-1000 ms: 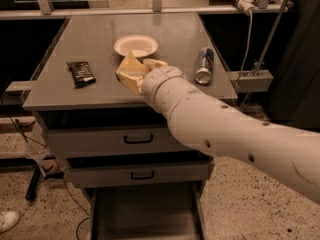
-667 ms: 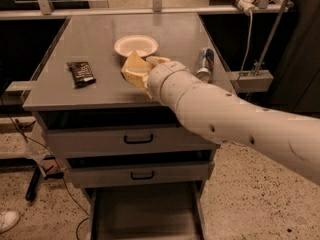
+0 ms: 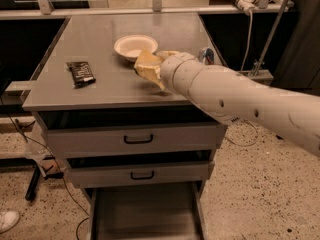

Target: Pick sponge from bottom drawer and place on counter

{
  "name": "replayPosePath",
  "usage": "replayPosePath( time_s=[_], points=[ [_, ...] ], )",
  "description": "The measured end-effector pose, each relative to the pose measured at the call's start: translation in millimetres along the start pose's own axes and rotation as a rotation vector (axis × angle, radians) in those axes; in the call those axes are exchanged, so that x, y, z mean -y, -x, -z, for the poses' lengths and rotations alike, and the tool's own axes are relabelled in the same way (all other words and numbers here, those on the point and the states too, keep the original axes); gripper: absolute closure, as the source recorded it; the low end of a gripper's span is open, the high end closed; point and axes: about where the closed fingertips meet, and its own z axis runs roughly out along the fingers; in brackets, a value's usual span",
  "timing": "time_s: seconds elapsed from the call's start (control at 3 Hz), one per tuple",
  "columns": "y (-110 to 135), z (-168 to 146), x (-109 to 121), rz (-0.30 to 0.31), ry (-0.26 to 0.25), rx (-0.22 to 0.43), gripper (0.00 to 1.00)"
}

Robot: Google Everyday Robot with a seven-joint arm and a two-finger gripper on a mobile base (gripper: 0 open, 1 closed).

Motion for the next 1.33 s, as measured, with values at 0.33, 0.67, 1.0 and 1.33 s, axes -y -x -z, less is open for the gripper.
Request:
replayPosePath(
  time_s=[0.33,0.67,1.0,1.33],
  points=[
    [-13.8,-12.7,5.1,-0.037,0.01,-0.026,1.0],
    [-14.1,-12.8,5.4,-0.037,0.009,-0.026,0.81],
    [-14.1,-12.8,5.4,-0.037,0.009,-0.026,0.57],
    [-14.1,-12.8,5.4,-0.037,0.009,-0.026,0.34]
  ],
)
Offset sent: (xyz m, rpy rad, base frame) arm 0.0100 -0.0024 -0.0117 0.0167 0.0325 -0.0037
